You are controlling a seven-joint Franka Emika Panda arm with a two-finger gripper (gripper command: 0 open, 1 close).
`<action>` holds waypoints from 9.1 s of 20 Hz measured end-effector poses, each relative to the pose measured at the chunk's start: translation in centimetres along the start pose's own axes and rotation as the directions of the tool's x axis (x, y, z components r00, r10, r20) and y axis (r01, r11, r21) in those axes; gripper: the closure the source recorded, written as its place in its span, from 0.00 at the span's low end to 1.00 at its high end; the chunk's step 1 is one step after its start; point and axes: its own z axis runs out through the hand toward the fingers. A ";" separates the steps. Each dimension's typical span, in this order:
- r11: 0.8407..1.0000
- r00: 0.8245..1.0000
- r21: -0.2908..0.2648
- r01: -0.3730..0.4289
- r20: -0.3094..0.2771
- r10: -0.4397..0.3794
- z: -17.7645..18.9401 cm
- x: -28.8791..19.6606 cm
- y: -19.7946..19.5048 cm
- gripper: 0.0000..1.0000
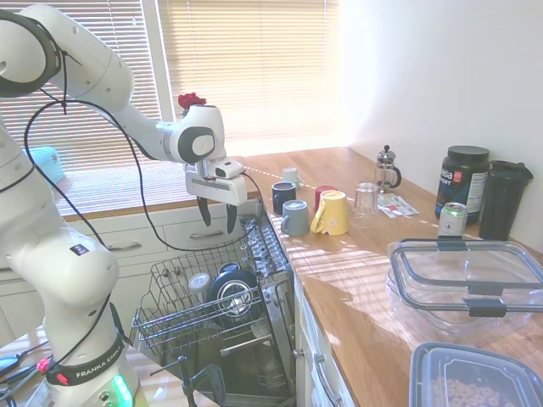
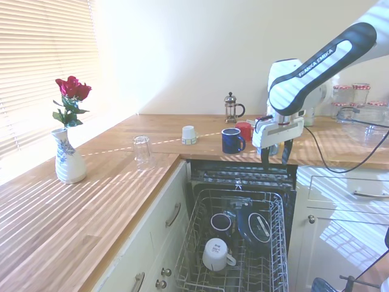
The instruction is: Unload the mug from the dish rack
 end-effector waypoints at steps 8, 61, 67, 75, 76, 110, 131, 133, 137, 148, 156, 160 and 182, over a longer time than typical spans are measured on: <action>0.998 0.998 -0.022 0.064 0.021 -0.063 5.7 -2.6 -3.7 0.00; 0.804 0.816 -0.154 0.575 0.029 -0.578 39.1 -11.0 -18.3 1.00; 0.810 0.822 -0.149 0.567 0.032 -0.569 39.0 -10.0 -18.3 1.00; 0.791 0.807 -0.171 0.588 0.049 -0.589 38.8 -9.3 -18.6 1.00; 0.783 0.801 -0.185 0.594 0.053 -0.596 38.6 -9.4 -19.0 1.00; 0.810 0.816 -0.216 0.545 -0.083 -0.571 19.7 -8.6 -18.2 1.00; 0.921 0.897 -0.051 0.385 -0.212 -0.387 5.4 0.3 -7.6 1.00; 0.927 0.902 -0.033 0.375 -0.220 -0.373 3.7 1.5 -7.0 1.00; 0.936 0.908 -0.002 0.353 -0.238 -0.344 0.5 3.1 -5.7 1.00; 0.953 0.934 0.050 0.298 -0.220 -0.280 -1.7 7.6 -3.2 1.00; 0.959 0.949 0.060 0.278 -0.172 -0.264 1.0 11.9 -2.5 1.00; 0.961 0.951 0.059 0.271 -0.174 -0.257 1.4 13.7 -2.5 1.00; 0.976 0.970 0.010 0.217 -0.115 -0.214 4.4 18.6 -11.0 1.00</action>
